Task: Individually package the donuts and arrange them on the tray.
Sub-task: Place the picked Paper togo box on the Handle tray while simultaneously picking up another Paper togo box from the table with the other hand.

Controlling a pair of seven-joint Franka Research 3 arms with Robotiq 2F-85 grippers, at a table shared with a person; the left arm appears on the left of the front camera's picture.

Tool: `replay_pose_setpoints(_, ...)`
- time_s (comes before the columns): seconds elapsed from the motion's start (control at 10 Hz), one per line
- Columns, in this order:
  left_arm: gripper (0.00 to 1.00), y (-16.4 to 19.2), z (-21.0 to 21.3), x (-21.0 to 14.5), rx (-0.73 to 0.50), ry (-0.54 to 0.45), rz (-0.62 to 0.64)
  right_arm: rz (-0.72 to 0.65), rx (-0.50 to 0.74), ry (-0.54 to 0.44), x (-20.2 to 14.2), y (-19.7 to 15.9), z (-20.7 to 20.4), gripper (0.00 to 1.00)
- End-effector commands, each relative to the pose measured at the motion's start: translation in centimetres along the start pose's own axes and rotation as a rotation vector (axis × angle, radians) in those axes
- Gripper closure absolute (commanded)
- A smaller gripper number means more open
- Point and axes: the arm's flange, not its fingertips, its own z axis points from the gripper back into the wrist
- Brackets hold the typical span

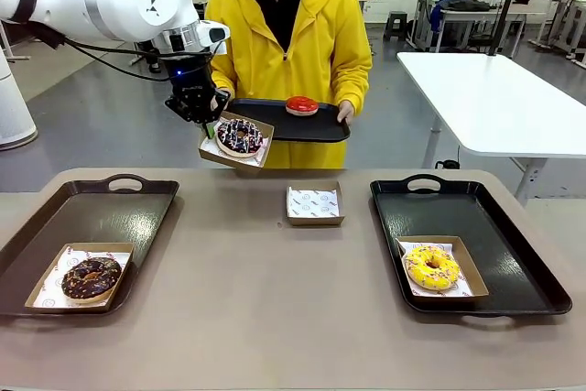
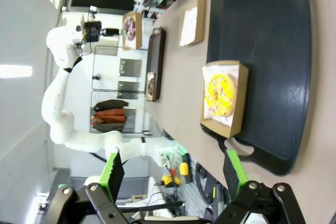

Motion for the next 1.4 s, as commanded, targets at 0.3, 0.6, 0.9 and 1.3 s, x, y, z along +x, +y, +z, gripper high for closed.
replay_pose_setpoints(0.3, 0.99, 9.8, 6.1, -5.6, -0.016, 0.023, 0.076, 0.084, -0.321, -0.056, 7.0, 14.1, -13.0, 0.00)
replay_pose_setpoints(0.6, 0.99, 15.6, 5.8, -8.3, 0.019, 0.071, 0.149, 0.142, -0.438, -0.053, 9.7, 17.0, -22.0, 0.00)
replay_pose_setpoints(0.9, 0.99, 19.7, 3.8, -9.8, 0.016, 0.104, 0.224, 0.194, -0.468, -0.036, 10.2, 17.8, -26.9, 0.00)
replay_pose_setpoints(1.3, 0.99, 20.5, 2.9, -10.0, 0.026, 0.138, 0.250, 0.204, -0.458, -0.015, 9.5, 17.3, -27.7, 0.00)
